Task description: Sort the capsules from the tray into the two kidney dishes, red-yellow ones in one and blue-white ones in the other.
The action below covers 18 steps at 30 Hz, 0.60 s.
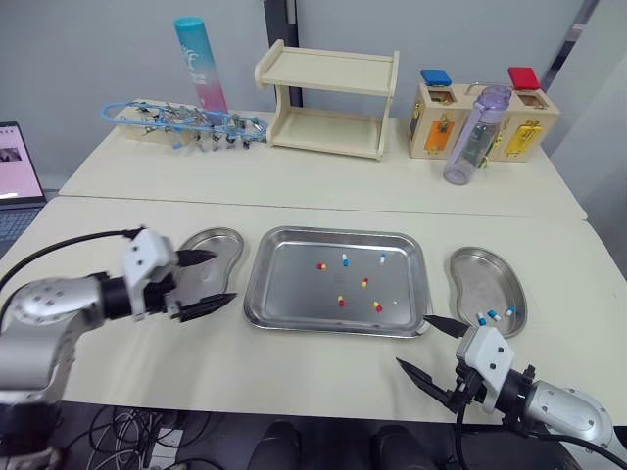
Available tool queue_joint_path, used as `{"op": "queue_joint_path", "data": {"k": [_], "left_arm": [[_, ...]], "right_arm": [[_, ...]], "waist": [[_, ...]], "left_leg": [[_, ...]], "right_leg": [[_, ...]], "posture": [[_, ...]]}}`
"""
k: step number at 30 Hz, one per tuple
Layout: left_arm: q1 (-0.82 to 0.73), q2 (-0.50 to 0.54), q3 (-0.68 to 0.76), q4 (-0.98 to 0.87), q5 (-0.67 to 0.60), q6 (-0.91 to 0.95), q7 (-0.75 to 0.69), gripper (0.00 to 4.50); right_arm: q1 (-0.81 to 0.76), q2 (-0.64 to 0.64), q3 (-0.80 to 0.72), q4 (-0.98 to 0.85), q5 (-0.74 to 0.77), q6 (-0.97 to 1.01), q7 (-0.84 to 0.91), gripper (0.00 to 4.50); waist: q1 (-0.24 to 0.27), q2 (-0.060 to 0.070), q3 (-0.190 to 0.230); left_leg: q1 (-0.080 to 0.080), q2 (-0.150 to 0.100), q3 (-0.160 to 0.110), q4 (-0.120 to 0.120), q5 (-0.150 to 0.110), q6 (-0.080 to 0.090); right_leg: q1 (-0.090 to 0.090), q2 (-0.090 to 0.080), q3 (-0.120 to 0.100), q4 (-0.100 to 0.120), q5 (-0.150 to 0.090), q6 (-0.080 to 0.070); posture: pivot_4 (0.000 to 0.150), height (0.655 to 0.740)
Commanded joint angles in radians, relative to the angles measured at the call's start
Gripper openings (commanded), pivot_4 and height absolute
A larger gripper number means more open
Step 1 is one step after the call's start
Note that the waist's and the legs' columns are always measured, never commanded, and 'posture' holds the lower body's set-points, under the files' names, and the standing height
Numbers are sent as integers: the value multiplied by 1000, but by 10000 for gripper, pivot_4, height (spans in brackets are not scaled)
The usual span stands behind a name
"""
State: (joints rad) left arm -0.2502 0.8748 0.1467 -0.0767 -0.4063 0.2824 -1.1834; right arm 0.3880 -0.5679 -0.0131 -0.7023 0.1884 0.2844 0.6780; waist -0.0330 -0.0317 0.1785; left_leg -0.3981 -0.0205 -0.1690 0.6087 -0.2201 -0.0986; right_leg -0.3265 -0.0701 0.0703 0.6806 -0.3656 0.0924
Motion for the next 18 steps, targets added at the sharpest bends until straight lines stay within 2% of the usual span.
{"op": "queue_joint_path", "data": {"k": [1, 2, 8, 12, 18], "left_arm": [[-125, -48, -131, 96, 56, -97, -91, 40847], [-167, -72, -163, 139, 75, -123, -106, 38800], [-379, -211, -290, 391, 177, -224, -128, 20068], [-552, -326, -369, 670, 271, -335, -151, 20068], [-701, -399, -416, 978, 377, -494, -169, 20068]], "right_arm": [[-10, 4, -2, -38, 17, 9, -17, 45000], [-12, 7, -1, -41, 19, 14, -22, 45000], [-14, 10, 8, -66, 26, 44, -39, 45000], [-15, 15, 17, -101, 28, 79, -57, 45000], [-16, 18, 39, -132, 33, 112, -81, 45000]], "waist": [[-4, 1, 0], [-6, 1, 0], [-7, 1, 0], [-3, 0, -1], [-18, 0, -1]], "left_leg": [[0, 0, 0, 0, 0, 0], [0, 0, 0, 0, 0, 0], [-1, 0, -1, 1, 0, 0], [-1, -1, -1, 2, 0, 0], [-2, -1, -1, 2, 0, 0]], "right_leg": [[0, 0, 0, 0, 0, 0], [0, 0, 0, 0, 0, 0], [0, 0, -1, 1, 0, 0], [0, 0, -1, 0, 0, 0], [0, 0, -1, 0, 0, 1]], "posture": [[1500, 7400], [1500, 7400], [1500, 7400], [1500, 7400], [1500, 7400]]}}
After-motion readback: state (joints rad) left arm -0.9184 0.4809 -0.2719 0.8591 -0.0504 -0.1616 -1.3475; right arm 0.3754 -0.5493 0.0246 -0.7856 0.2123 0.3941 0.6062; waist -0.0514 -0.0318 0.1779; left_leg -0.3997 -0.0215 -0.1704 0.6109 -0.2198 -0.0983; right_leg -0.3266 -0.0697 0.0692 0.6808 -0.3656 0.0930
